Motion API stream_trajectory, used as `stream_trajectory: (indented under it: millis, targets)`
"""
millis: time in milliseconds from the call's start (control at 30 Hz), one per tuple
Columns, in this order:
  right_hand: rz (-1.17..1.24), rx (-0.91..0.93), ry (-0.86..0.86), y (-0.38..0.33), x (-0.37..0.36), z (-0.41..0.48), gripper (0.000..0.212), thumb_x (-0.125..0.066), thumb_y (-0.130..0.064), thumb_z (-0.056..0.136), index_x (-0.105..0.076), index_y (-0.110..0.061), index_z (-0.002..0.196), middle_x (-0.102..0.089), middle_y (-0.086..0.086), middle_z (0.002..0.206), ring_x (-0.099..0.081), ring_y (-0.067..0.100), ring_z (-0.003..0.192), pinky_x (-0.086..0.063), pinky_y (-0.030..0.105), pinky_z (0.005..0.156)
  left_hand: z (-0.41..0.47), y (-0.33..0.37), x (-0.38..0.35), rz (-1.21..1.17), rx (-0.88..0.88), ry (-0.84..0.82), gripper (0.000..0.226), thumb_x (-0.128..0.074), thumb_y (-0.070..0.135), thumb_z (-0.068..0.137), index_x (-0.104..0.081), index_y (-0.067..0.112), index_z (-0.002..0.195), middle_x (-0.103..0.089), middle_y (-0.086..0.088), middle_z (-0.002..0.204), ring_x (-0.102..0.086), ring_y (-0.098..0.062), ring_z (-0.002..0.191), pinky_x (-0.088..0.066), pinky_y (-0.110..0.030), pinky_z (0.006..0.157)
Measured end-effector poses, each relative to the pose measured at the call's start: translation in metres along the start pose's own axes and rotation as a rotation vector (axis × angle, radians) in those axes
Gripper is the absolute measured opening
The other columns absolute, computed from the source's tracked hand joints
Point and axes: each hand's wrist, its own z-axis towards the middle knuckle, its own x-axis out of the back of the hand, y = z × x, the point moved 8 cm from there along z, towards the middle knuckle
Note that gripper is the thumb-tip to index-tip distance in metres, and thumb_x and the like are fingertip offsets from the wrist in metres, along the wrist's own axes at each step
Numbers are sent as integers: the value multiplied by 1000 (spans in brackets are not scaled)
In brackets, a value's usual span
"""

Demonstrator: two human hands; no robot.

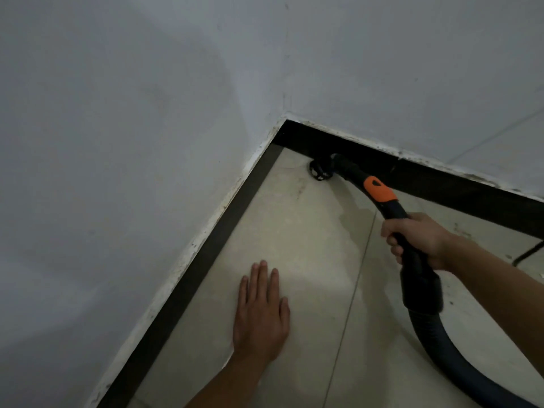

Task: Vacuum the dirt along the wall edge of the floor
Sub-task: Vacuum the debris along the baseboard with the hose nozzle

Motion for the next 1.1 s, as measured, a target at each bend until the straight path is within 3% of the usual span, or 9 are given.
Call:
stream_trajectory:
  millis: [167, 467, 700, 867, 1100]
  targets:
    - [-23, -35, -45, 30, 1, -19, 25, -71, -5, 70, -58, -5, 92, -55, 8, 59, -51, 21, 45, -47, 31, 47, 0, 1, 1, 9, 4, -2, 58, -32, 35, 92, -49, 7, 140, -34, -16, 153, -29, -29, 144, -21, -45, 113]
    - [-59, 56, -117, -28, -74, -1, 22, -66, -1, 73, -57, -7, 93, -55, 4, 54, -50, 18, 42, -45, 27, 45, 0, 1, 5, 19, 4, -5, 59, -32, 37, 93, -46, 8, 142, -33, -16, 154, -26, -28, 145, -19, -44, 113]
    - [-125, 24, 27, -6, -28, -16, 17, -67, -1, 73, -59, -4, 88, -56, 6, 54, -50, 19, 41, -46, 28, 45, 1, 1, 3, 3, 1, 0, 58, -33, 35, 92, -47, 9, 142, -32, -15, 154, -25, -27, 145, -20, -44, 113]
    - [-232, -5, -63, 24, -28, -47, 18, -70, -2, 71, -60, -5, 86, -58, 9, 57, -52, 21, 44, -47, 29, 46, 0, 1, 3, 5, 4, 1, 59, -31, 36, 92, -47, 8, 142, -33, -16, 154, -27, -28, 145, -20, -44, 113]
    - [-194, 80, -83, -4, -65, -36, 16, -67, 0, 75, -57, -5, 87, -55, 8, 57, -50, 19, 44, -46, 28, 45, 1, 0, 0, 8, 7, -5, 59, -29, 37, 95, -43, 9, 145, -29, -15, 156, -22, -27, 146, -17, -44, 115]
